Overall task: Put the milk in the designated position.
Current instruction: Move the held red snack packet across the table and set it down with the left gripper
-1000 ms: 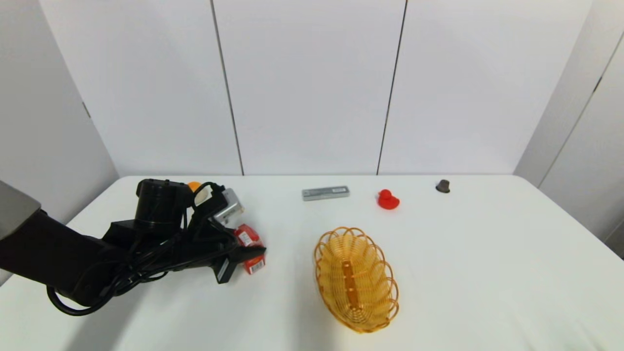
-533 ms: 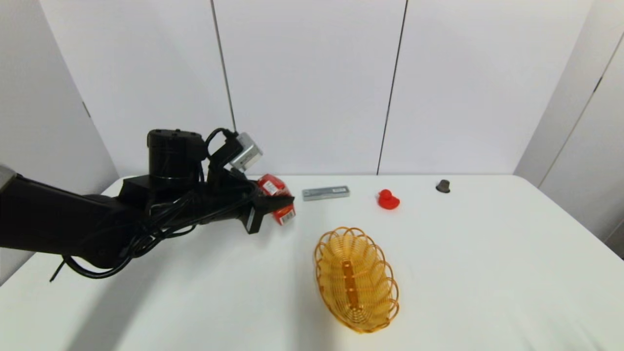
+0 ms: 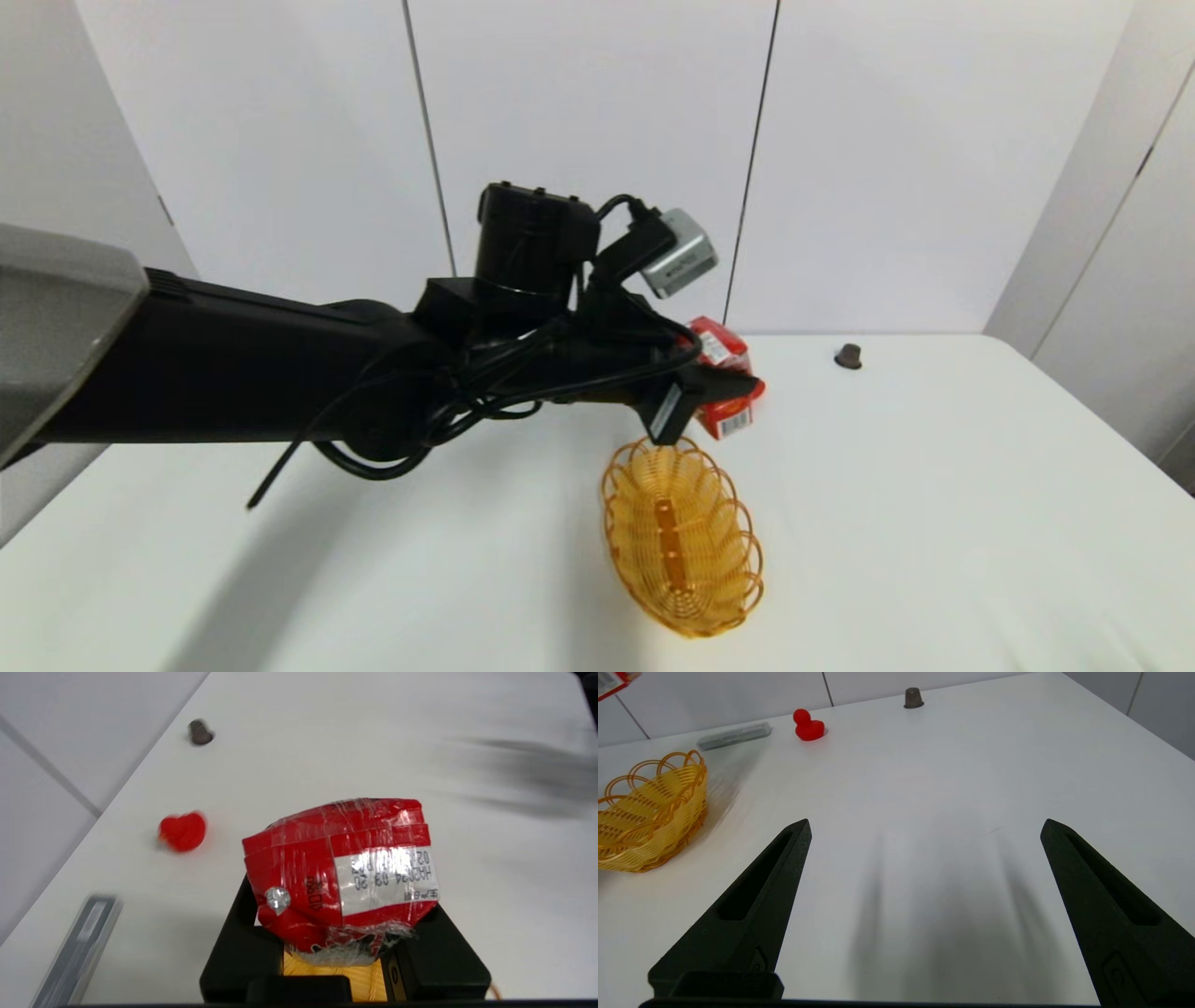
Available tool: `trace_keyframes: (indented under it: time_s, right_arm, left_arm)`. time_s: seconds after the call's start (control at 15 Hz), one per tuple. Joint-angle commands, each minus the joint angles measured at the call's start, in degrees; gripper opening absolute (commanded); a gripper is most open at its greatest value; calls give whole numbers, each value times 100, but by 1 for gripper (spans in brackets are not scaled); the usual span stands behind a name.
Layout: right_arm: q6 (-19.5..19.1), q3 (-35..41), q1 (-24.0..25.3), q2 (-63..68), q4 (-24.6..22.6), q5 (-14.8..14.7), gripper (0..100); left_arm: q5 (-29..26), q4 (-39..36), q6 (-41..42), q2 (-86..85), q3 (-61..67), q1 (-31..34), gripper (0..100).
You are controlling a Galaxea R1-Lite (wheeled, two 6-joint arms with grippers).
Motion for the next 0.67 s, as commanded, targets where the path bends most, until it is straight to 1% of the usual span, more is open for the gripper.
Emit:
trace_keyframes:
  time_s: [0.07,0.33,0.53,0.67]
  right_arm:
    - [9,0,0,7,1,2,100]
    - [9,0,0,7,1,2,100]
    - [9,0,0,7,1,2,100]
    - [9,0,0,7,1,2,100]
  left_arm:
    - [-26,688,28,989,-1415,-604,0]
    - [-17,2358,116,1552,-2698,-894,0]
    - [114,3641,432,1833,-3296,-938,0]
    - [273,3703,503,1956,-3296,-938,0]
